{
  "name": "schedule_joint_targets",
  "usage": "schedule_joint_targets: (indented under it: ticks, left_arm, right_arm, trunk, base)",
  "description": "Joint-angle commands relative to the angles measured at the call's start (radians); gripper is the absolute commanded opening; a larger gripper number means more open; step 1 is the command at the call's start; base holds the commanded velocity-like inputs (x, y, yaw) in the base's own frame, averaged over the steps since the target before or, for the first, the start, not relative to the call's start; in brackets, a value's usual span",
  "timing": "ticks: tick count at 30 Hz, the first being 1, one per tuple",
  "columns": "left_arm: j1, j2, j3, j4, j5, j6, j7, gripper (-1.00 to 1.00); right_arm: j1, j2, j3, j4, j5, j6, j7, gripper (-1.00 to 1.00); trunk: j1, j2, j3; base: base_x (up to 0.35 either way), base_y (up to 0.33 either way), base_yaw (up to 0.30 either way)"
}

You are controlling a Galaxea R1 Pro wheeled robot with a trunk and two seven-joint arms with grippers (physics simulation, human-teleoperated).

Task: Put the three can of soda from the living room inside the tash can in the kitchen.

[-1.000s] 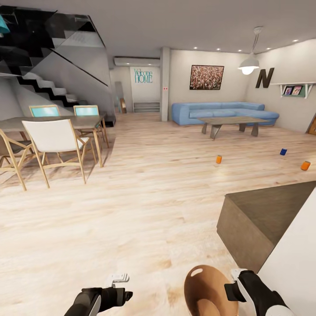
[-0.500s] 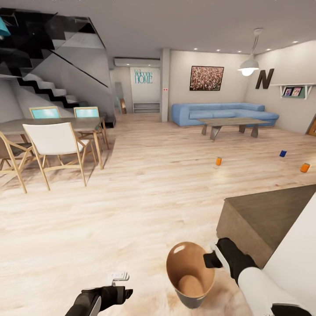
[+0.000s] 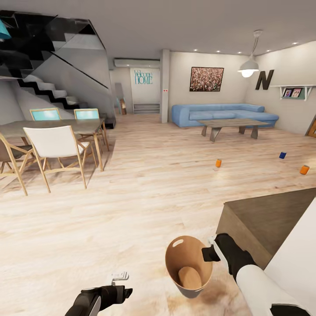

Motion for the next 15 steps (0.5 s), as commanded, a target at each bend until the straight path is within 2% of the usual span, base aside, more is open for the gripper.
schedule_joint_targets:
  ticks: [1,8,11,14,15]
  left_arm:
    - [0.000,0.000,0.000,0.000,0.000,0.000,0.000,1.00]
    - [-0.015,0.001,0.001,-0.025,0.001,0.019,0.003,1.00]
    - [-0.081,0.003,0.003,-0.056,-0.001,0.085,0.004,1.00]
    - [-0.135,0.004,0.005,-0.057,-0.003,0.112,0.006,1.00]
    - [-0.171,0.005,0.005,-0.048,-0.004,0.123,0.010,1.00]
  right_arm:
    - [0.000,0.001,-0.001,-0.001,-0.011,0.001,0.004,-1.00]
    - [-0.004,0.009,-0.001,-0.002,-0.010,0.002,0.004,-1.00]
    - [-0.007,0.021,0.000,-0.002,-0.008,0.002,0.004,-1.00]
    - [-0.007,0.026,0.003,-0.002,-0.007,0.001,0.003,-1.00]
    - [-0.007,0.028,0.007,-0.002,-0.003,0.001,0.003,-1.00]
  trunk:
    - [-0.004,0.007,0.003]
    - [-0.031,0.056,0.025]
    - [-0.042,0.077,0.035]
    - [-0.054,0.098,0.044]
    - [-0.058,0.105,0.047]
  base:
    - [0.000,0.000,0.000]
    - [0.000,0.000,0.000]
    - [0.000,0.000,0.000]
    - [0.000,0.000,0.000]
    - [0.000,0.000,0.000]
